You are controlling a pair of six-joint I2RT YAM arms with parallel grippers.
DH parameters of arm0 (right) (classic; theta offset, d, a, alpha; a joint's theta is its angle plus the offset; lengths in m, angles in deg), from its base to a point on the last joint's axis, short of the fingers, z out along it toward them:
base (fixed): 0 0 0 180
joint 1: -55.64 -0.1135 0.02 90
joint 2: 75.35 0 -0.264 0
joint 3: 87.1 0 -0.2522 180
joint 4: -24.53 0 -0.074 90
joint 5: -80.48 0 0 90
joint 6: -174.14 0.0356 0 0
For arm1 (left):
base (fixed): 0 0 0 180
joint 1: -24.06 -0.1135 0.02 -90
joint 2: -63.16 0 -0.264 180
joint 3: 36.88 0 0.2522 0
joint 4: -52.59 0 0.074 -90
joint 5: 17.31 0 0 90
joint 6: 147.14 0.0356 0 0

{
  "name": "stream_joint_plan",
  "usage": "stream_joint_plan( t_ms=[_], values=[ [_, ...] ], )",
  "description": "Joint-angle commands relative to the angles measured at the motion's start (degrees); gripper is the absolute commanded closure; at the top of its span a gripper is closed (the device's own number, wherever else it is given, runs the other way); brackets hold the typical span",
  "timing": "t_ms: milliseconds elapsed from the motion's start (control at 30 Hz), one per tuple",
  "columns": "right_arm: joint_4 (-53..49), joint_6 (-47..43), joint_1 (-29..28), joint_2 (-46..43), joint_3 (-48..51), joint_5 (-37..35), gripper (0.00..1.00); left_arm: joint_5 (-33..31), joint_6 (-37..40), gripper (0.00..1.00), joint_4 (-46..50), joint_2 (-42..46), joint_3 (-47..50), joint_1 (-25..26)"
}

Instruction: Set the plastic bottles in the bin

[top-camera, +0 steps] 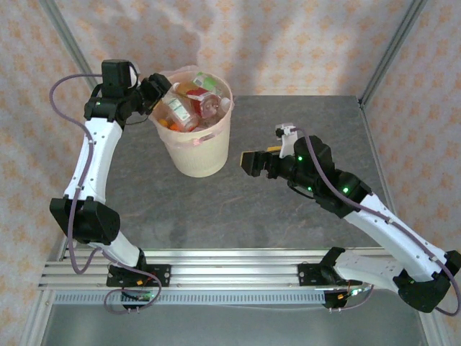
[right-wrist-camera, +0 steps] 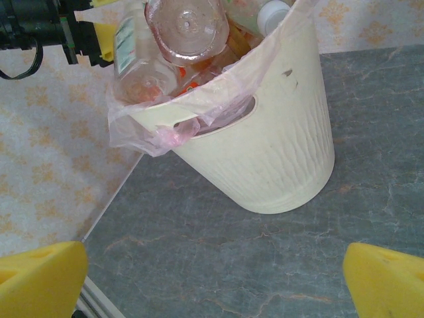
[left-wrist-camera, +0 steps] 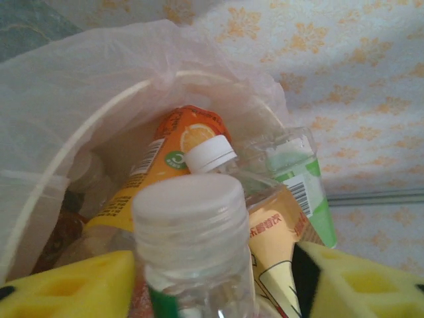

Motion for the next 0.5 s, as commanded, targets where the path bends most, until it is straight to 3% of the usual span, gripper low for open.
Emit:
stream_joint_plan(
  t_ms=[0,467],
  values=[
    [0.4,0.2,-0.3,-0.5,-0.2,-0.9,0.01,-3.2,1.6,0.28,3.0,-1.1,-2.0,-0.6],
    [-1.7,0.0,-0.3,0.4,-2.0,-2.7,0.01,-10.9,5.4,0.18,7.8,1.7,-5.2,-0.6]
  ],
)
